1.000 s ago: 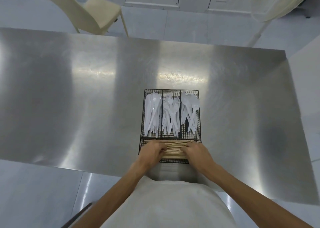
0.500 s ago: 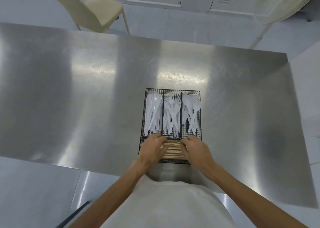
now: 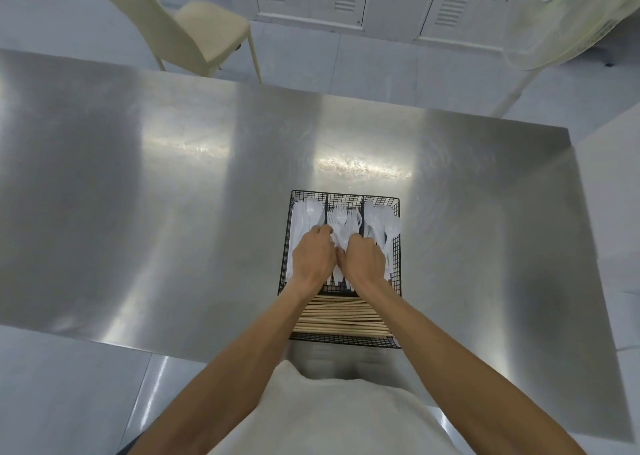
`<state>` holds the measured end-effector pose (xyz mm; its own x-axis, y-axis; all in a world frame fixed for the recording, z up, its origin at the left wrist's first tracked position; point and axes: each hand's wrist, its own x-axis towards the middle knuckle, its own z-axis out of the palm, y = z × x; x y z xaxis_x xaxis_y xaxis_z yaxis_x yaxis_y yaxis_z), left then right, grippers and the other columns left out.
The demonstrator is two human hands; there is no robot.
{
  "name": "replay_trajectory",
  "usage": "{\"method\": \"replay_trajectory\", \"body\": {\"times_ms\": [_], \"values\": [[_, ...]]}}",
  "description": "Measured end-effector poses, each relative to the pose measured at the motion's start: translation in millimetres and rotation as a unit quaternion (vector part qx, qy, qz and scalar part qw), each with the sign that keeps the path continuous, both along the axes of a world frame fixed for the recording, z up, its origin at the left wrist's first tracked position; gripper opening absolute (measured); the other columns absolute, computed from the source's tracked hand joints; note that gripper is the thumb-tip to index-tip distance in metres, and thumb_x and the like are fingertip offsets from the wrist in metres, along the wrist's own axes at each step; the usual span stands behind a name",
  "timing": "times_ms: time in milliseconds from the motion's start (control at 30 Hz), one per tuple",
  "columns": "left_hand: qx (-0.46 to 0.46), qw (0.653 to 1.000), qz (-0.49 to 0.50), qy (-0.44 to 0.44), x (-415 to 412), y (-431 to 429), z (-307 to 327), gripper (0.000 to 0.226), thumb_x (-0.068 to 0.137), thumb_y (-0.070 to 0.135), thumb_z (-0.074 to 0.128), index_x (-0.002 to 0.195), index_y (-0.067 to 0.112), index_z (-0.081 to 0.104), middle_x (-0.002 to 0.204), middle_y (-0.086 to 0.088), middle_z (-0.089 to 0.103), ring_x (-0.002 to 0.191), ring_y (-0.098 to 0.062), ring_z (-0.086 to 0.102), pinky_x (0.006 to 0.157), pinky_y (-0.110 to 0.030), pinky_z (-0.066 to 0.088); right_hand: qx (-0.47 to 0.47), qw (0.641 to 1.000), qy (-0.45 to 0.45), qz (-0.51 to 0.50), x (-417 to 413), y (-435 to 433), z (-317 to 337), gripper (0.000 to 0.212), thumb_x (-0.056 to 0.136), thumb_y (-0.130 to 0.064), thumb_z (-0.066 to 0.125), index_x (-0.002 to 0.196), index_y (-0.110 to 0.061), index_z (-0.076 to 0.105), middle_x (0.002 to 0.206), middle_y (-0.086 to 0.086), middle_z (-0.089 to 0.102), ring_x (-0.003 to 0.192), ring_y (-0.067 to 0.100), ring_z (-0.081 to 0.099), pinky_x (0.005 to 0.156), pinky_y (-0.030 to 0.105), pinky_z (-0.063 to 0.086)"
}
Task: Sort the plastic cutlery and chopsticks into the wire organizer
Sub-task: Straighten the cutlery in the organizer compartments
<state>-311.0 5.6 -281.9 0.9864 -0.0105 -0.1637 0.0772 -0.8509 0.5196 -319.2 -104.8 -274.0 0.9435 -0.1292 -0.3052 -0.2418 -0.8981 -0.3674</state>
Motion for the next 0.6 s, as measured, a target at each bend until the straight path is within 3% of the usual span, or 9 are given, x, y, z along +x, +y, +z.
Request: {"method": "replay_trajectory", "body": {"times_ms": [67, 200, 267, 433, 533, 600], "values": [[0.015, 1.000, -0.007, -0.010, 4.1, 8.4, -1.3, 0.025, 0.099, 0.016, 0.050, 0.120, 0.009, 0.063, 0.109, -0.006, 0.065, 0.095, -0.024, 0.065, 0.073, -0.036, 0.054, 0.002, 1.000, 0.015, -0.010, 6.8, 4.8, -2.8, 0.030, 0.097, -0.033, 0.064, 0.080, -0.012, 0.051, 0.085, 0.010, 0.067, 0.078, 0.029, 0.068, 0.056, 0.031, 0.038], [0.037, 0.999, 0.002, -0.019, 8.5, 27.5, -4.9, 0.027, 0.100, 0.017, 0.050, 0.122, 0.009, 0.063, 0.113, -0.007, 0.065, 0.098, -0.023, 0.064, 0.078, -0.033, 0.053, 0.012, 0.999, 0.034, -0.021, 19.3, 9.9, -1.8, 0.032, 0.096, -0.028, 0.066, 0.112, -0.001, 0.056, 0.094, 0.011, 0.067, 0.076, 0.025, 0.064, 0.053, 0.028, 0.038], [0.040, 0.999, 0.006, -0.014, 9.7, 33.6, -6.0, 0.027, 0.099, 0.016, 0.051, 0.123, 0.009, 0.062, 0.114, -0.007, 0.064, 0.098, -0.023, 0.064, 0.078, -0.034, 0.054, 0.025, 0.999, 0.043, -0.017, 24.0, 8.9, -0.5, 0.034, 0.097, -0.025, 0.064, 0.117, 0.001, 0.053, 0.098, 0.012, 0.066, 0.073, 0.022, 0.057, 0.047, 0.027, 0.033], [0.042, 0.999, 0.011, -0.013, 13.1, 37.9, -5.1, 0.029, 0.098, 0.016, 0.053, 0.125, 0.009, 0.061, 0.114, -0.008, 0.063, 0.098, -0.025, 0.063, 0.079, -0.038, 0.055, 0.061, 0.995, 0.068, -0.038, 26.6, 6.2, 4.7, 0.041, 0.100, -0.028, 0.061, 0.126, 0.002, 0.051, 0.120, 0.020, 0.059, 0.096, 0.031, 0.063, 0.065, 0.031, 0.045], [0.045, 0.999, 0.011, -0.017, 12.9, 36.6, -6.0, 0.028, 0.098, 0.018, 0.054, 0.123, 0.010, 0.061, 0.113, -0.007, 0.064, 0.097, -0.023, 0.063, 0.077, -0.036, 0.055, 0.077, 0.995, 0.059, -0.032, 20.2, 3.1, 2.7, 0.031, 0.099, -0.029, 0.063, 0.111, -0.002, 0.054, 0.120, 0.021, 0.059, 0.099, 0.030, 0.063, 0.067, 0.031, 0.046], [0.038, 0.999, 0.007, -0.021, 12.5, 34.4, -6.6, 0.028, 0.097, 0.020, 0.054, 0.122, 0.010, 0.062, 0.111, -0.007, 0.065, 0.095, -0.022, 0.064, 0.074, -0.033, 0.054, 0.102, 0.993, 0.053, -0.040, 16.7, 0.1, 0.4, 0.026, 0.098, -0.029, 0.065, 0.092, -0.007, 0.052, 0.102, 0.015, 0.061, 0.087, 0.030, 0.067, 0.066, 0.039, 0.057]]}}
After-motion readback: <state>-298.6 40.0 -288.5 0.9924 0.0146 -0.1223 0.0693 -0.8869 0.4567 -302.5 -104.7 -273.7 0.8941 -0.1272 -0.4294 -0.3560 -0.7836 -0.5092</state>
